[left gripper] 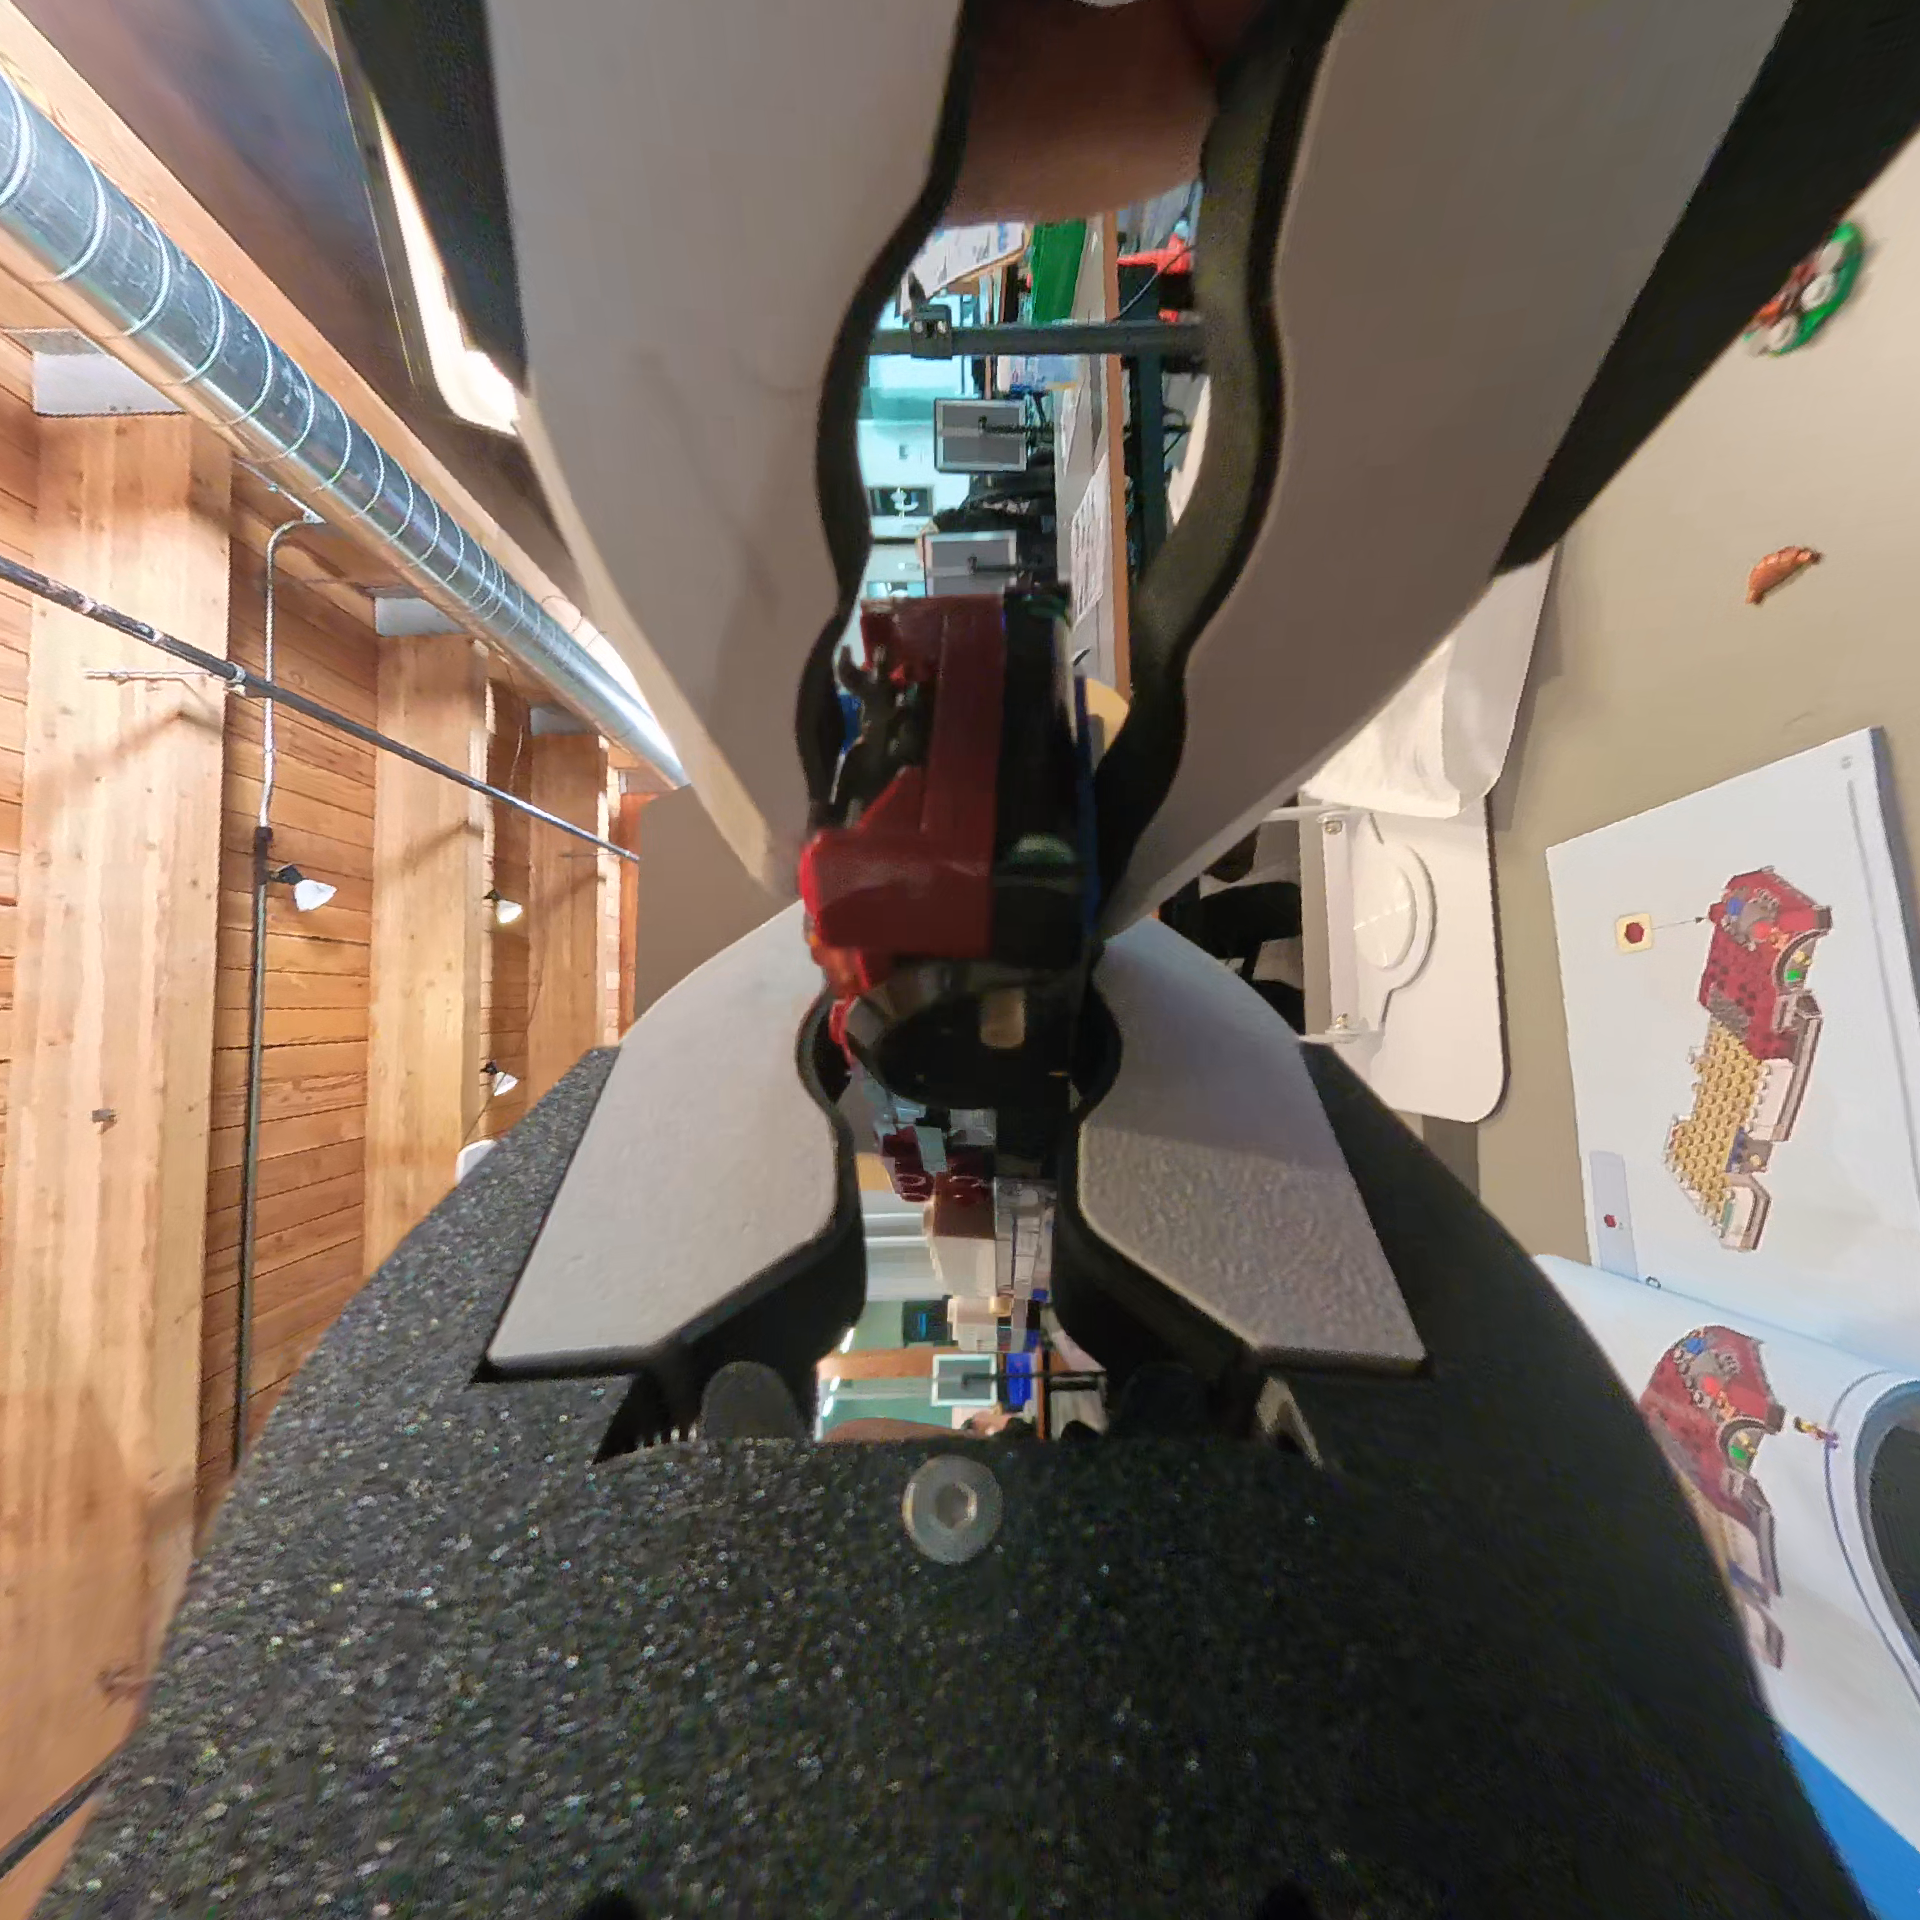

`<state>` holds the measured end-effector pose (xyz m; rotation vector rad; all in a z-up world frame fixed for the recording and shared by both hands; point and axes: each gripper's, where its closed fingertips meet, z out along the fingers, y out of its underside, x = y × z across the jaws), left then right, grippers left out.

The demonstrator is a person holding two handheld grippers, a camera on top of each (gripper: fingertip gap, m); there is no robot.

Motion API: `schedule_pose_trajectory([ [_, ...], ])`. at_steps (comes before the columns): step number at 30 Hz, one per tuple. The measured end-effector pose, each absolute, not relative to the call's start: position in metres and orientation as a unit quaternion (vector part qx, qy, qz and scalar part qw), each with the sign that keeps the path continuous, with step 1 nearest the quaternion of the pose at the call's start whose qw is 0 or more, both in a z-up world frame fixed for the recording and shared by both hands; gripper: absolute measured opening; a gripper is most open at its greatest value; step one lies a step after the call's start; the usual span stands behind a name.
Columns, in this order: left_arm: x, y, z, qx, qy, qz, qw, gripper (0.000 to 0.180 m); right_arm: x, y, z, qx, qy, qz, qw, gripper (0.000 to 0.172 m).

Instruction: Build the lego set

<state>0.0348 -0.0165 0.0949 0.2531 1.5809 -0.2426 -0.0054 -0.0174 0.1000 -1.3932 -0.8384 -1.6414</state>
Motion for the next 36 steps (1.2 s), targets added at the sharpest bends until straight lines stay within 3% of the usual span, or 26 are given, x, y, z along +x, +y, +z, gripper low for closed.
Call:
schedule_pose_trajectory([
  [11, 0.027, -0.019, 0.092, 0.153, 0.703, -0.146, 0.679, 0.040, -0.017, -0.022, 0.098, -0.525, -0.383, -0.625, 0.433, 0.034],
  [22, 0.045, -0.013, 0.089, 0.159, 0.680, -0.084, 0.711, 0.036, -0.002, -0.024, 0.091, -0.555, -0.364, -0.618, 0.421, 0.035],
  [29, 0.054, 0.005, 0.091, 0.135, 0.672, -0.063, 0.725, 0.036, 0.013, -0.047, 0.077, -0.626, -0.317, -0.601, 0.383, 0.054],
  [32, 0.052, 0.006, 0.086, 0.139, 0.676, -0.070, 0.720, 0.036, 0.003, -0.062, 0.058, -0.668, -0.303, -0.561, 0.385, 0.056],
  [36, 0.049, 0.004, 0.073, 0.151, 0.684, -0.078, 0.710, 0.036, -0.018, -0.092, -0.020, -0.801, -0.243, -0.398, 0.375, 0.050],
])
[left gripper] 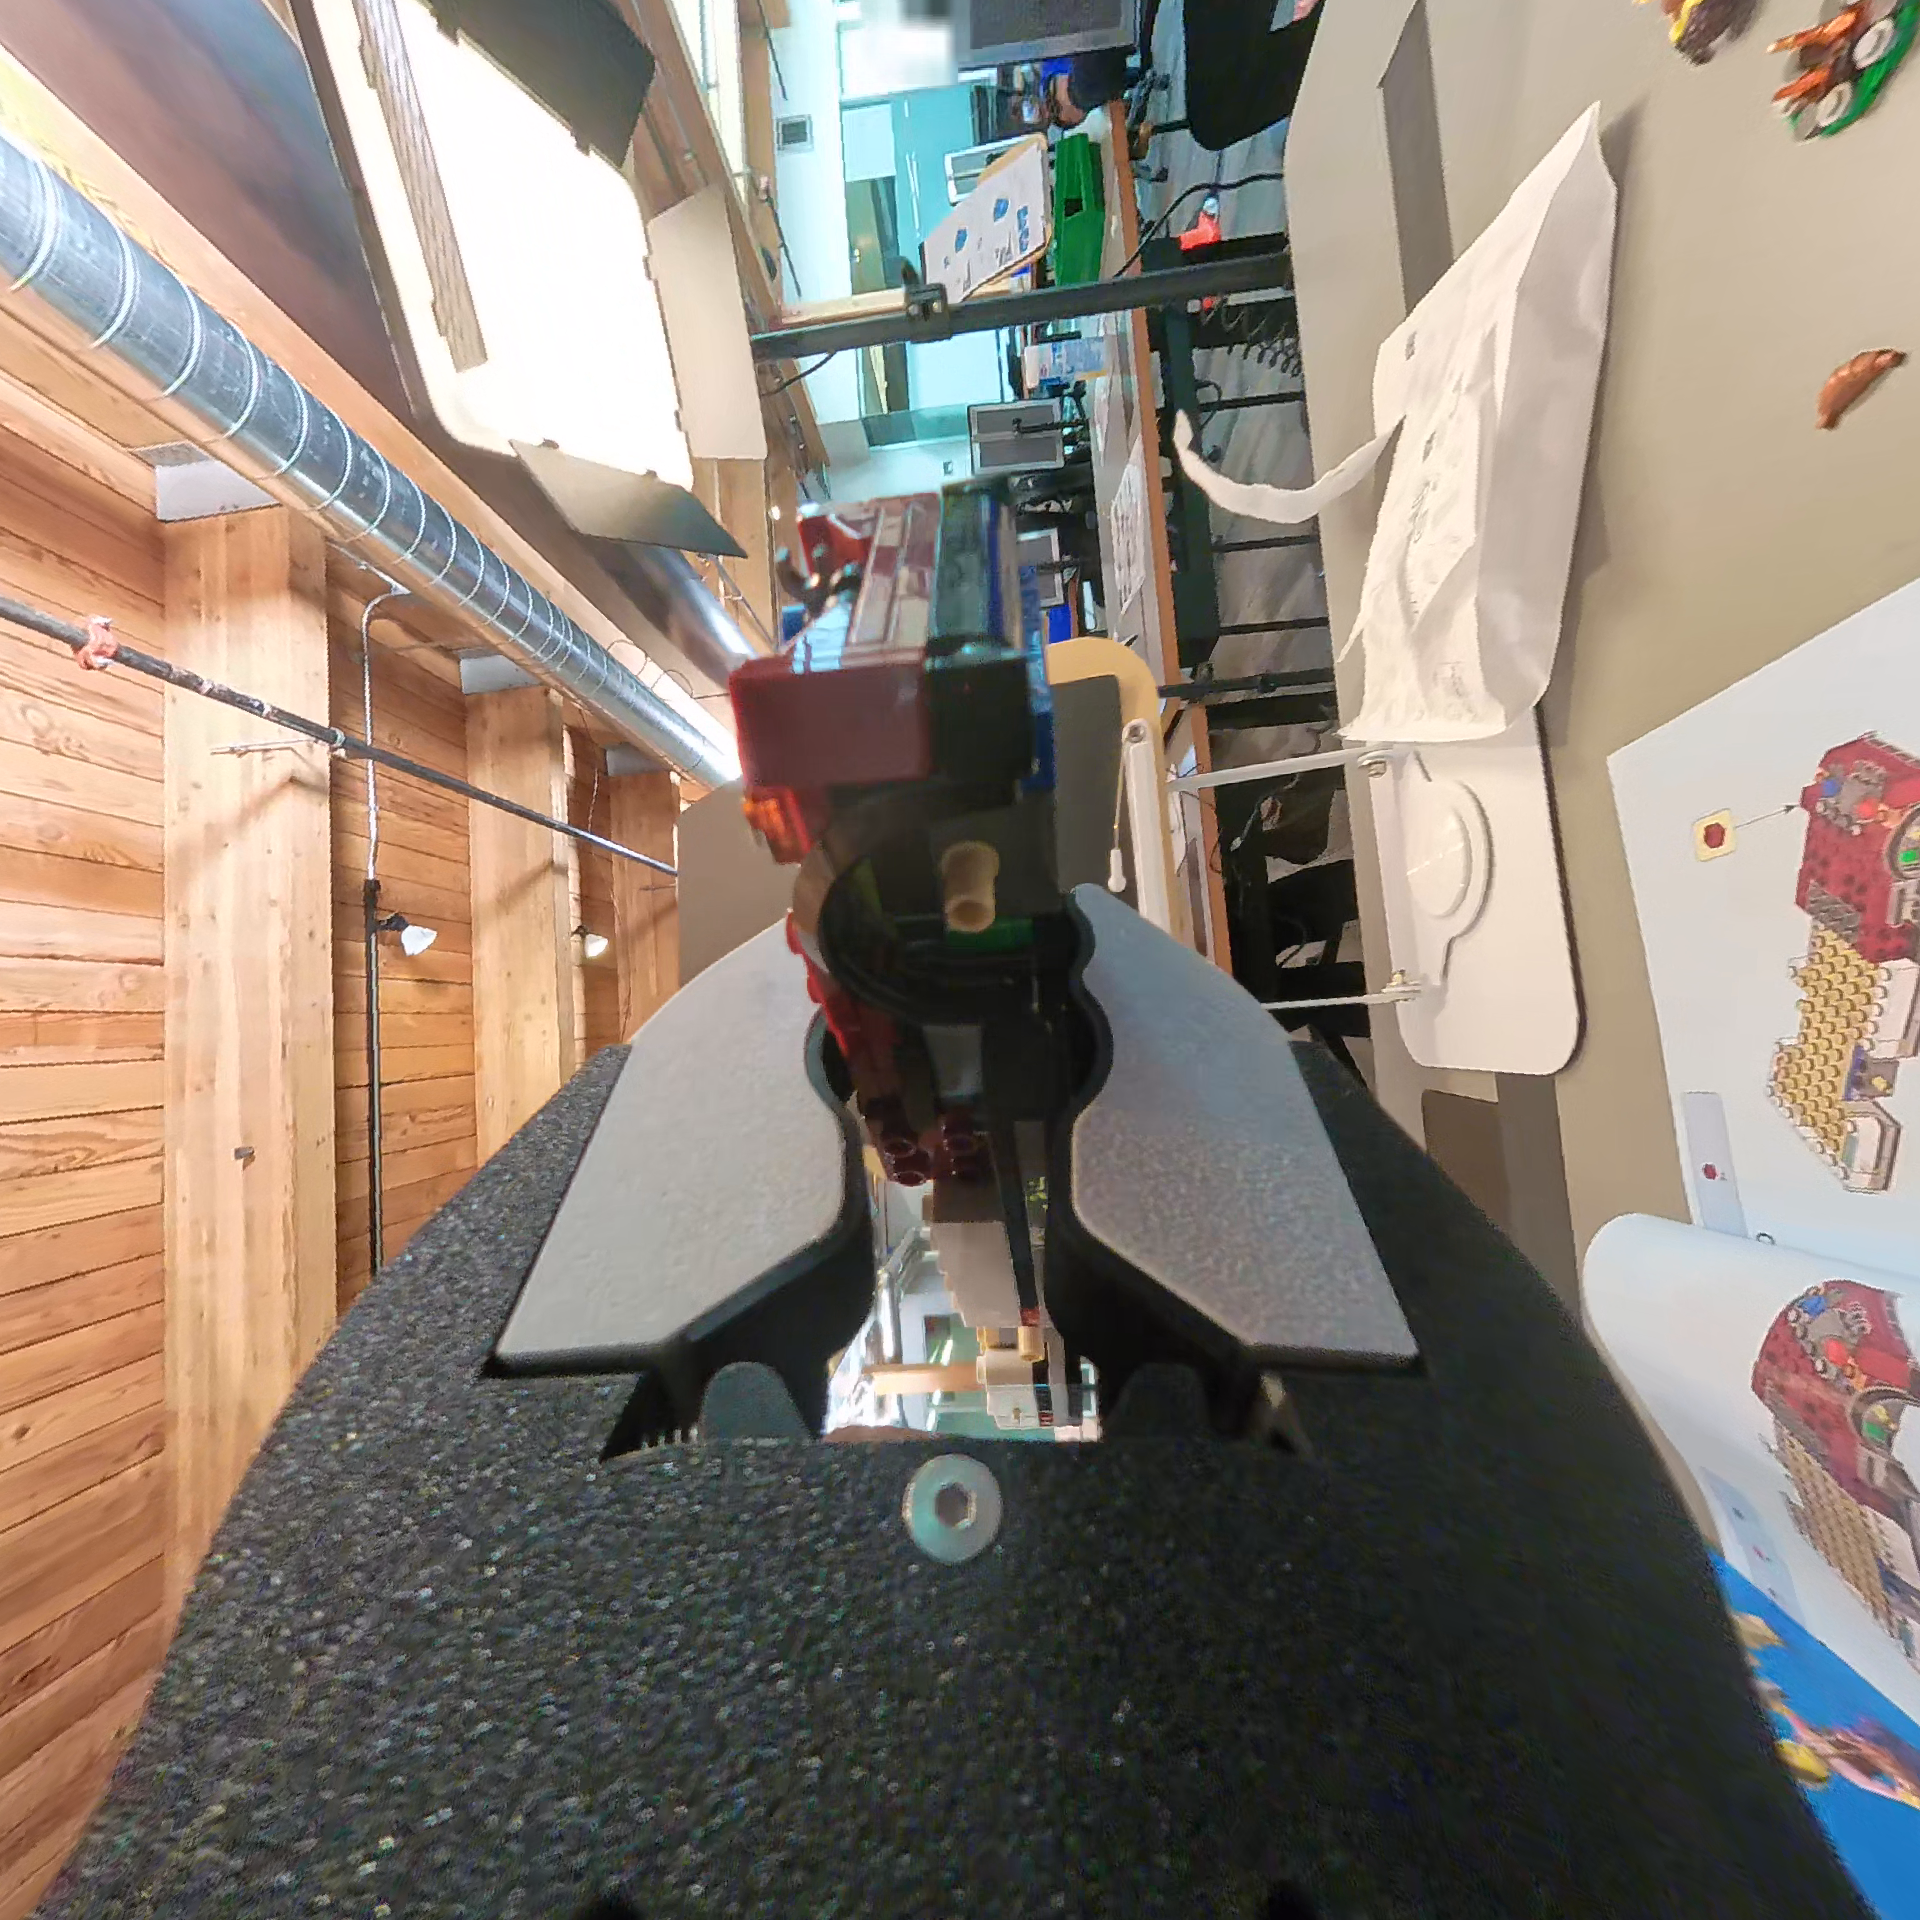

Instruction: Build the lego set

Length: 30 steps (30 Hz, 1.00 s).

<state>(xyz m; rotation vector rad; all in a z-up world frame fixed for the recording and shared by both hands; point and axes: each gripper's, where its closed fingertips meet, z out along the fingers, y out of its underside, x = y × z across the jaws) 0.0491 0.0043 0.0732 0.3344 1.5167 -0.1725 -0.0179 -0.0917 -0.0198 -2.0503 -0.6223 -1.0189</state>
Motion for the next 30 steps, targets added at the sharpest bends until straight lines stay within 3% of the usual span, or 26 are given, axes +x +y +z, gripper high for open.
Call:
schedule_pose_trajectory([
  [3, 0.045, -0.003, 0.061, 0.161, 0.691, -0.096, 0.698, 0.036, -0.046, -0.110, -0.091, -0.877, -0.184, -0.242, 0.373, 0.047],
  [7, 0.044, -0.017, 0.035, 0.174, 0.694, -0.107, 0.690, 0.036, -0.051, -0.123, -0.142, -0.925, -0.079, -0.173, 0.329, 0.041],
  [20, 0.058, -0.018, -0.062, 0.155, 0.724, -0.076, 0.668, 0.036, -0.057, -0.101, -0.171, -0.951, 0.045, -0.091, 0.293, 0.025],
  [25, 0.061, -0.014, -0.068, 0.143, 0.733, -0.087, 0.659, 0.036, -0.058, -0.102, -0.173, -0.955, 0.035, -0.092, 0.281, 0.006],
  [30, 0.061, -0.014, -0.076, 0.146, 0.742, -0.090, 0.648, 0.036, -0.056, -0.094, -0.150, -0.923, 0.028, -0.119, 0.365, 0.001],
])
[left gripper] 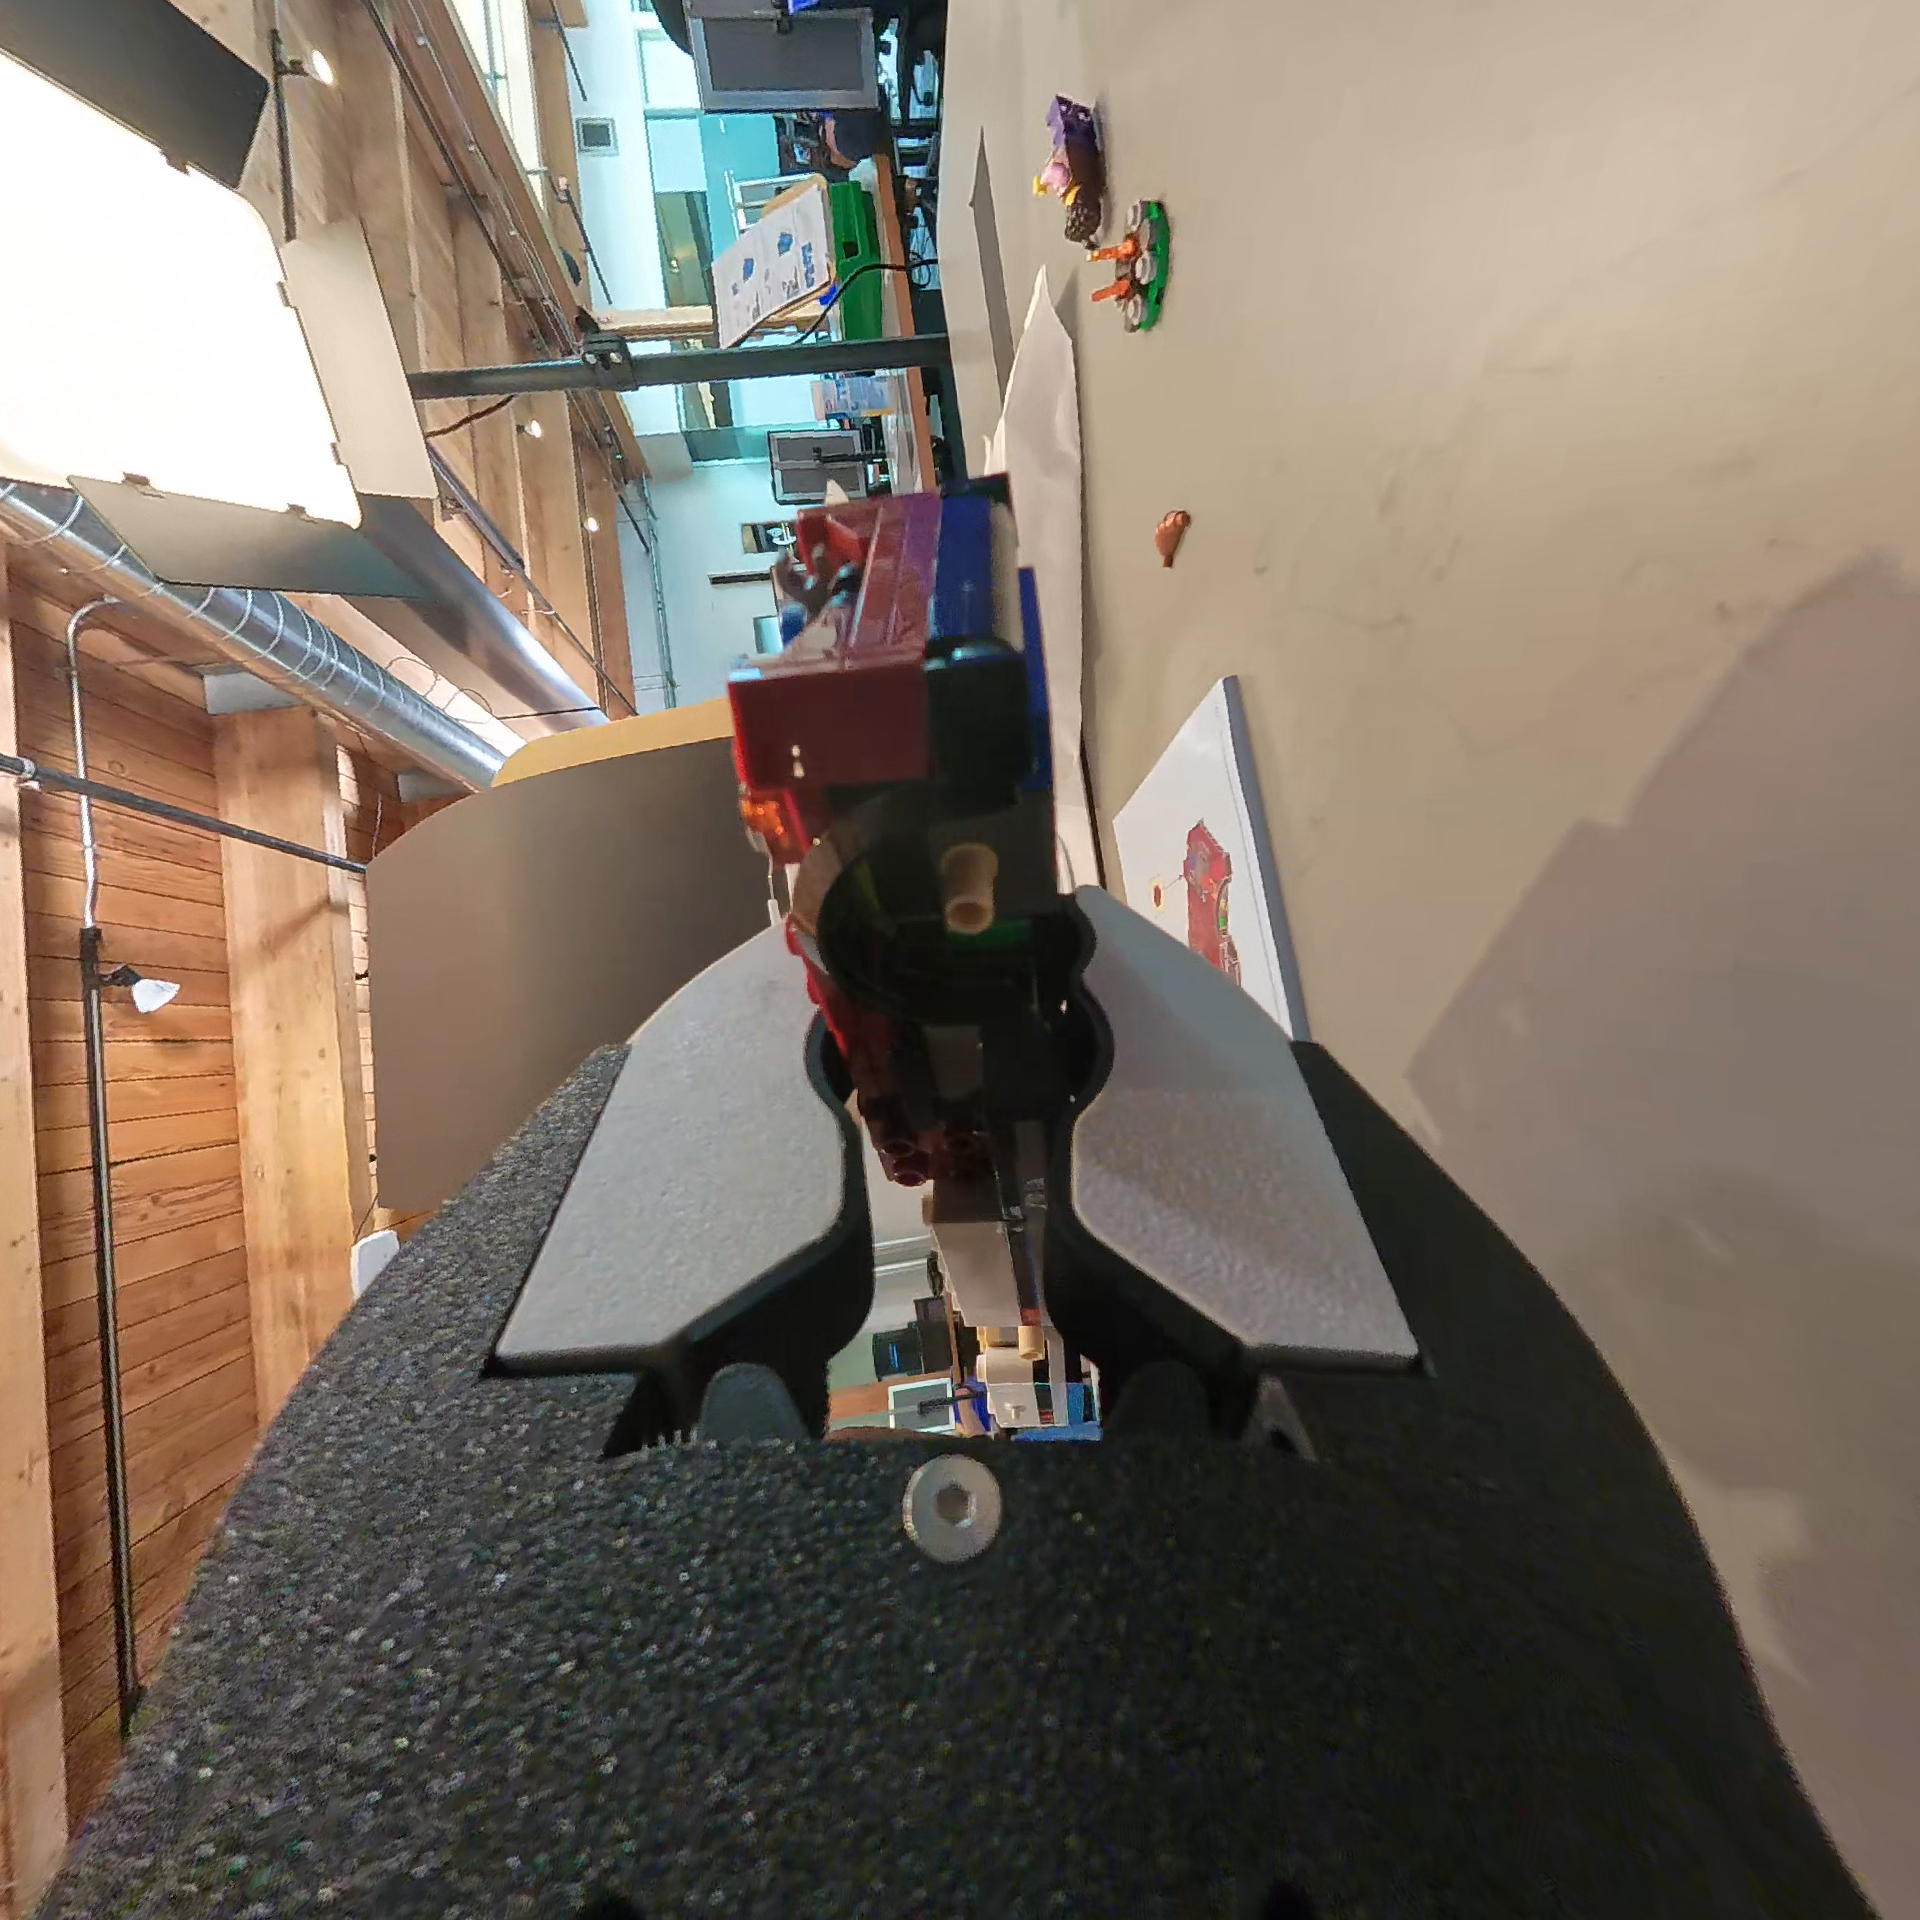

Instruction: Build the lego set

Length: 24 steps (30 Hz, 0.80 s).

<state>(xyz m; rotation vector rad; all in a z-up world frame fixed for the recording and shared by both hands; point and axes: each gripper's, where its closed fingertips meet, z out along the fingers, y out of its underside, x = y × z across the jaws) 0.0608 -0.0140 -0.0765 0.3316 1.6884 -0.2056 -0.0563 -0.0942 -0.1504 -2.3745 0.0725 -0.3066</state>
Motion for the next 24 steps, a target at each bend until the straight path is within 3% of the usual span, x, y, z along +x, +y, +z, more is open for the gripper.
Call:
schedule_pose_trajectory([
  [7, 0.061, -0.016, -0.085, 0.149, 0.753, -0.093, 0.634, 0.036, -0.055, -0.121, -0.142, -0.908, 0.053, -0.136, 0.393, 0.022],
  [24, 0.059, -0.019, -0.096, 0.154, 0.768, -0.093, 0.614, 0.036, -0.051, -0.092, -0.171, -0.937, 0.053, -0.076, 0.337, 0.025],
])
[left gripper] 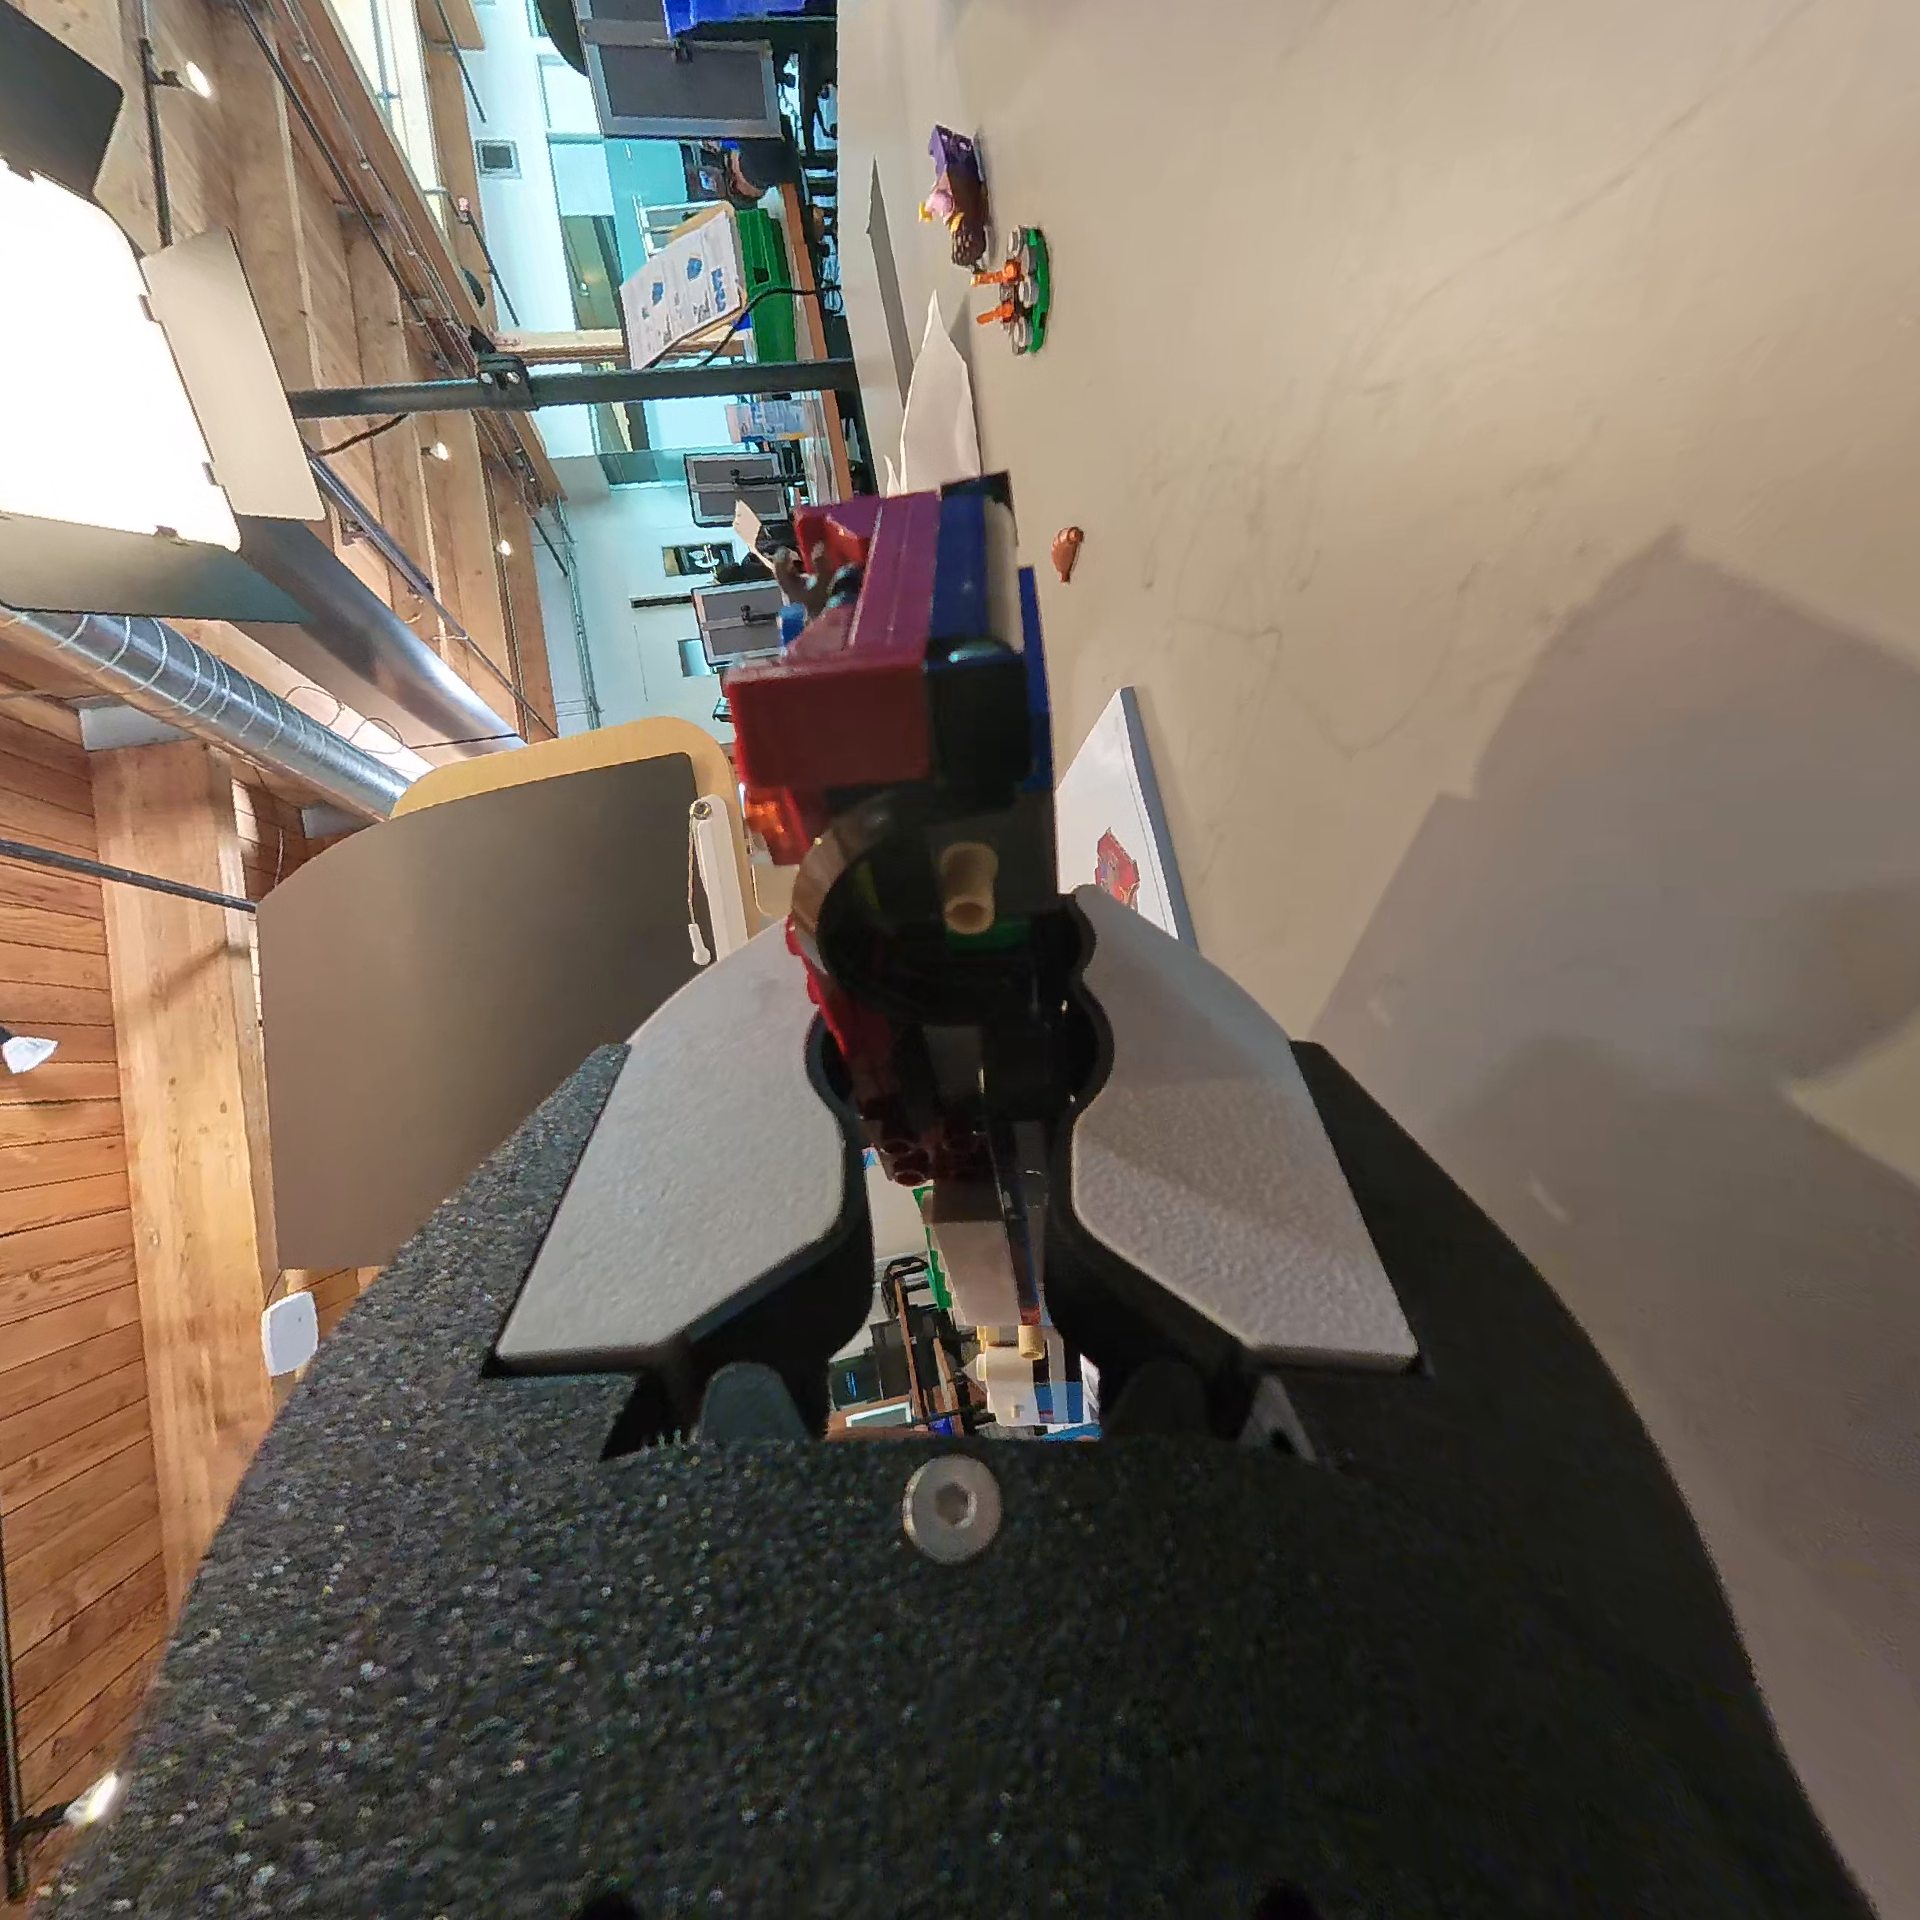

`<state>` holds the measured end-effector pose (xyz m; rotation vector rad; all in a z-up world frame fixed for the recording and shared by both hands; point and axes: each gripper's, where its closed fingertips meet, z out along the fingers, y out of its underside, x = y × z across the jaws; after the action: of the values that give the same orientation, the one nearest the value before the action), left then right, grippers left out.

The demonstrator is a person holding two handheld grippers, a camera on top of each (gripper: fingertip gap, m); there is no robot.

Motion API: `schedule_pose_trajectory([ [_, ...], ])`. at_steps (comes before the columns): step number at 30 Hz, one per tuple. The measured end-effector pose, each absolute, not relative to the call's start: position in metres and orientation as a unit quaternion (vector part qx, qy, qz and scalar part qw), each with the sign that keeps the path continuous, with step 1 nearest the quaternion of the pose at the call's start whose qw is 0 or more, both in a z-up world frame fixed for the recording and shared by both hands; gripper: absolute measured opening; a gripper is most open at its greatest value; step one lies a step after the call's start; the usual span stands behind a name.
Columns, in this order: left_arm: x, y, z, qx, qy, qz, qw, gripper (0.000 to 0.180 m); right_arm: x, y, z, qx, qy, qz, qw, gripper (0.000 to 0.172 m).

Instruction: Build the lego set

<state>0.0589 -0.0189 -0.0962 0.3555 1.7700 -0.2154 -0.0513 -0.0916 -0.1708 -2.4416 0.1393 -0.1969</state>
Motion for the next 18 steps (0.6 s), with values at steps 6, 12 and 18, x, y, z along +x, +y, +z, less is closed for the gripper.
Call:
schedule_pose_trajectory([
  [6, 0.0584, -0.0176, -0.0964, 0.151, 0.769, -0.093, 0.614, 0.036, -0.0508, -0.0940, -0.1731, -0.934, 0.125, -0.079, 0.325, 0.025],
  [12, 0.0569, -0.0183, -0.0973, 0.151, 0.770, -0.092, 0.613, 0.036, -0.0519, -0.0915, -0.1732, -0.917, 0.175, -0.094, 0.345, 0.017],
  [18, 0.0546, -0.0192, -0.0966, 0.151, 0.770, -0.093, 0.613, 0.036, -0.0512, -0.0877, -0.1690, -0.917, 0.152, -0.110, 0.353, 0.007],
])
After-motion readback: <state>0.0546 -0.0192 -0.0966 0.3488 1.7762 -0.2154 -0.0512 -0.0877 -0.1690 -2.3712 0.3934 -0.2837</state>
